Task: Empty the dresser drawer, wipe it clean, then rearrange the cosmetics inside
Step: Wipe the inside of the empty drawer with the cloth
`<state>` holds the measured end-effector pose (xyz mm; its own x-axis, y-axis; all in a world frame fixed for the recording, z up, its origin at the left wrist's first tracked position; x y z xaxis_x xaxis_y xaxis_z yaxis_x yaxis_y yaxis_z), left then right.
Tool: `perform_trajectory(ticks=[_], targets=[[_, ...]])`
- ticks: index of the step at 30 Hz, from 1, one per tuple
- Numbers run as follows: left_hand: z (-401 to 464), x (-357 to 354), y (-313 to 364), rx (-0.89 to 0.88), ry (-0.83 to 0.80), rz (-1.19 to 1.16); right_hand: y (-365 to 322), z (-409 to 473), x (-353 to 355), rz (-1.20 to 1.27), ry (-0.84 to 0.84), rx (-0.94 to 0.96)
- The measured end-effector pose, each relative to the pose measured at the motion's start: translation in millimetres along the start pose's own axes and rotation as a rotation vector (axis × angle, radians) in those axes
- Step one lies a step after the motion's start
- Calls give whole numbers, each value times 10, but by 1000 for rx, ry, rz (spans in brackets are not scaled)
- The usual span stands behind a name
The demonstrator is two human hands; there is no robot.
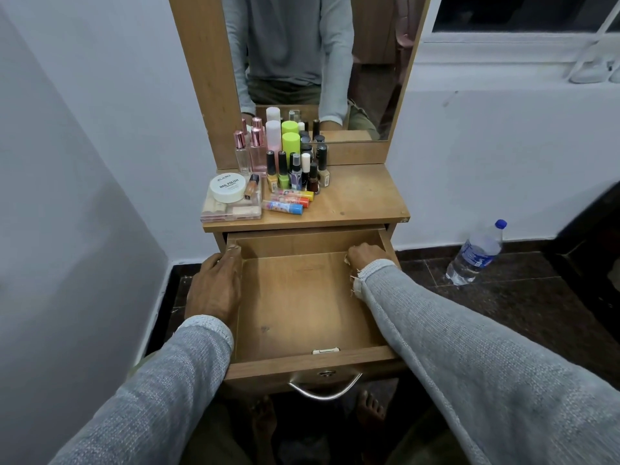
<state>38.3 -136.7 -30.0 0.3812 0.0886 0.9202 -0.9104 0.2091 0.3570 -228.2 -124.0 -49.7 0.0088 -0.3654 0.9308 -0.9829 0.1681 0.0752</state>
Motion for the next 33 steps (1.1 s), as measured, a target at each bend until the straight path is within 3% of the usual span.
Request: perform_trajectory(ticks=[12, 16, 22, 33], targets=[[8, -2, -33, 17, 0, -31, 22, -465, -502, 50, -193, -51], [-2, 0, -51, 50, -5, -78, 58, -478, -421, 57, -87, -72], [18, -36, -51, 34, -12, -50, 63, -306, -332, 59, -117, -63], [38, -69, -118, 131, -63, -125, 21, 136, 6, 157, 27, -92]])
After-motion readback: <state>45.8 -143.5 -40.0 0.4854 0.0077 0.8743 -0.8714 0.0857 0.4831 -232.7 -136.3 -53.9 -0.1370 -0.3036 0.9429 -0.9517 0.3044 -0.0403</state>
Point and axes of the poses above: each hand's wrist, its own z-axis towards the middle knuckle, its own x-axis out of the back of the hand, y = z × x, the point moved 9 cm from there along z, towards the middle knuckle, and after that the axes turned 1 degree about y, right-handed, at the moved point
